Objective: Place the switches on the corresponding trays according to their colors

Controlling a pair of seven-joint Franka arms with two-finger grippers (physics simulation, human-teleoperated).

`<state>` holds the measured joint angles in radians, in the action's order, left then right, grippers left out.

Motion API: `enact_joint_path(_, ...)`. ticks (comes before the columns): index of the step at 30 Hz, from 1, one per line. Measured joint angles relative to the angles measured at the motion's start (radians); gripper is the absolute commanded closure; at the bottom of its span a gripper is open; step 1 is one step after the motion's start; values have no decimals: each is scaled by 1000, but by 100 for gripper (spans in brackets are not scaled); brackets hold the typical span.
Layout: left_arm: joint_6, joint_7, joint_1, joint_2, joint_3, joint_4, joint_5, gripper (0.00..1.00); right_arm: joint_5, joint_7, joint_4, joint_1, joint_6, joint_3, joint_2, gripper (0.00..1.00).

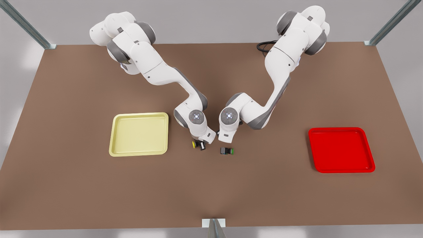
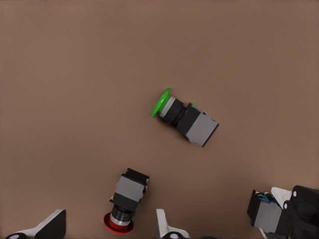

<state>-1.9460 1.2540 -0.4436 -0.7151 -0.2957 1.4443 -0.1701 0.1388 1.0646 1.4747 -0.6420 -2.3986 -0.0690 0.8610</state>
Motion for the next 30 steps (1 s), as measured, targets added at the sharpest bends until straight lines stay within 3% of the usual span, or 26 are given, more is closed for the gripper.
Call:
enact_joint_path(6,3,-95,75,73,16,114,-28,0,25,0,-1,-5,-1,0,1,47)
enact_joint_path(14,2,-95,76,90,15,117,-27,0,25,4,-2,-4,7,0,-6,50)
enact_joint_path(19,70,-198,103,168,41,112,-19,0,23,8,12,2,76,-2,-80,49)
enact_joint_path(25,69,-257,108,157,64,121,-16,0,22,13,393,55,53,-1,-349,49)
enact_joint_path(27,45,-262,101,160,64,188,-16,0,24,14,571,80,-24,1,-442,49)
enact_joint_path(30,-12,-262,107,137,36,239,-14,0,26,99,667,132,-29,43,-500,49)
